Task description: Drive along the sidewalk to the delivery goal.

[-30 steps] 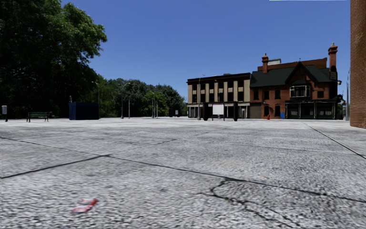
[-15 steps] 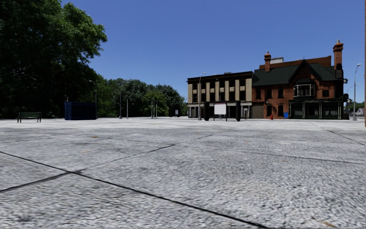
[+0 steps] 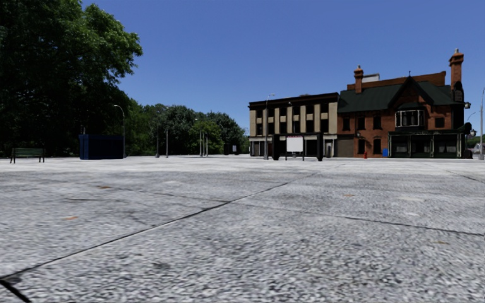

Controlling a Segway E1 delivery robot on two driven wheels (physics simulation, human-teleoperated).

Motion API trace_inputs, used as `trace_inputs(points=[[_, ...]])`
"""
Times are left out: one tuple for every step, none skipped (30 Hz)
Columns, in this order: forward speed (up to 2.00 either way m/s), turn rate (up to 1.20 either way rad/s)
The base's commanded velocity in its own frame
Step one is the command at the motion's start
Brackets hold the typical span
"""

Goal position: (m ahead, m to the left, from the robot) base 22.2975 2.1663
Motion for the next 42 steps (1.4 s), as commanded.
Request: trace_inputs(points=[[2.0, 0.0], [2.0, 0.0], [2.0, 0.0], [2.0, 0.0], [2.0, 0.0], [2.0, 0.0], [2.0, 0.0], [2.0, 0.0], [2.0, 0.0], [2.0, 0.0], [2.0, 0.0], [2.0, 0.0], [2.0, 0.0], [2.0, 0.0], [2.0, 0.0], [2.0, 0.0], [2.0, 0.0], [2.0, 0.0], [2.0, 0.0], [2.0, 0.0], [2.0, 0.0], [2.0, 0.0], [2.0, 0.0], [2.0, 0.0], [2.0, 0.0], [2.0, 0.0], [2.0, 0.0], [2.0, 0.0], [2.0, 0.0], [2.0, 0.0], [2.0, 0.0], [2.0, 0.0], [2.0, 0.0], [2.0, 0.0], [2.0, 0.0], [2.0, 0.0], [2.0, 0.0], [2.0, 0.0], [2.0, 0.0], [2.0, 0.0], [2.0, 0.0], [2.0, 0.0]])
